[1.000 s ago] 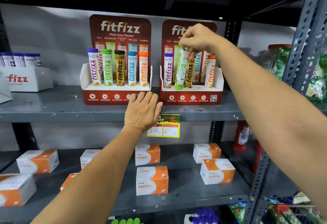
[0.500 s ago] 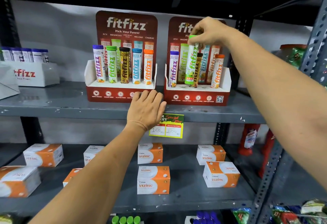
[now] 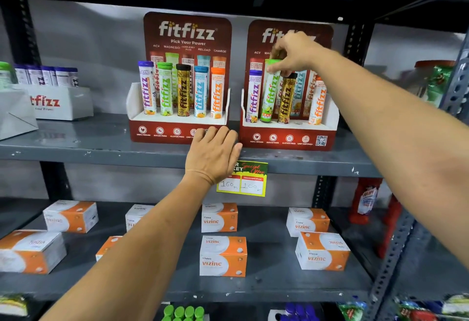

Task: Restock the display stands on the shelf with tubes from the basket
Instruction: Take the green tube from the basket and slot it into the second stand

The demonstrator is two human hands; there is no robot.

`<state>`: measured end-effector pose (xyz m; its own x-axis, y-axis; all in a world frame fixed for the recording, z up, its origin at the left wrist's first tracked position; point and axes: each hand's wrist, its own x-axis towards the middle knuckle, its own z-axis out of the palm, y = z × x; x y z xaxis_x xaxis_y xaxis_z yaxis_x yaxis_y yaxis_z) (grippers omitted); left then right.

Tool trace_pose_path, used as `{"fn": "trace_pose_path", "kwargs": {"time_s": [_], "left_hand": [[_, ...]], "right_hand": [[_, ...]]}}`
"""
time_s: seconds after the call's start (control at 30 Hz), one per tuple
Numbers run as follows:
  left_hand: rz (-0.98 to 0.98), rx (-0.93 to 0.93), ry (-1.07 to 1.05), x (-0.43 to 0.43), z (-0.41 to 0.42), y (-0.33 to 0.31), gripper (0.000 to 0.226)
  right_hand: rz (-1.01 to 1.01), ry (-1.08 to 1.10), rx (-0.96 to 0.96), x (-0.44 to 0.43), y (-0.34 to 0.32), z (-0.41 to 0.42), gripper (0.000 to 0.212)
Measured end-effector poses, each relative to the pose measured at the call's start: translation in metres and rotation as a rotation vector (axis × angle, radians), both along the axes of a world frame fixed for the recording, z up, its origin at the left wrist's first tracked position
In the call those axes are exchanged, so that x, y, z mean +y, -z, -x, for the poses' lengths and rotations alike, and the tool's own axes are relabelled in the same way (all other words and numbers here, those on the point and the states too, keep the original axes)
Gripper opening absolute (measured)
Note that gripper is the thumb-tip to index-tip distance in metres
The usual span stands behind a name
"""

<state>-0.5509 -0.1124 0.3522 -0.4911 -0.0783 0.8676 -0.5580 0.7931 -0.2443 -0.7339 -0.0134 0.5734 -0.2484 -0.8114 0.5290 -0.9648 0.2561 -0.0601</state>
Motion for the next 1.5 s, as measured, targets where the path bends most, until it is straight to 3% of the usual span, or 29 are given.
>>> {"fn": "trace_pose_path", "kwargs": {"time_s": [0.7, 0.8, 0.93, 1.03, 1.27, 1.5], "left_hand": [[0.004, 0.006, -0.024, -0.003, 0.001, 0.002, 0.038], [-0.044, 0.013, -0.032, -0.002, -0.001, 0.004, 0.038], [-0.082, 0.066, -0.063, -0.008, -0.017, 0.020, 0.035], [-0.124, 0.112, -0.098, -0.019, -0.045, 0.031, 0.033], [-0.111, 0.093, -0.233, -0.035, -0.143, 0.052, 0.036], [-0.244, 0.010, -0.558, -0.025, -0.310, 0.119, 0.035]], "right_hand": [[-0.085, 0.088, 0.096, -0.008, 0.018, -0.003, 0.047], [0.027, 0.146, 0.112, -0.006, 0.031, -0.006, 0.055], [0.335, 0.156, 0.261, 0.000, 0.062, -0.017, 0.042], [0.478, 0.074, 0.239, -0.002, 0.090, -0.034, 0.026], [0.373, -0.125, 0.197, -0.042, 0.150, -0.113, 0.029], [0.284, -0.417, 0.144, -0.096, 0.215, -0.236, 0.035]]}}
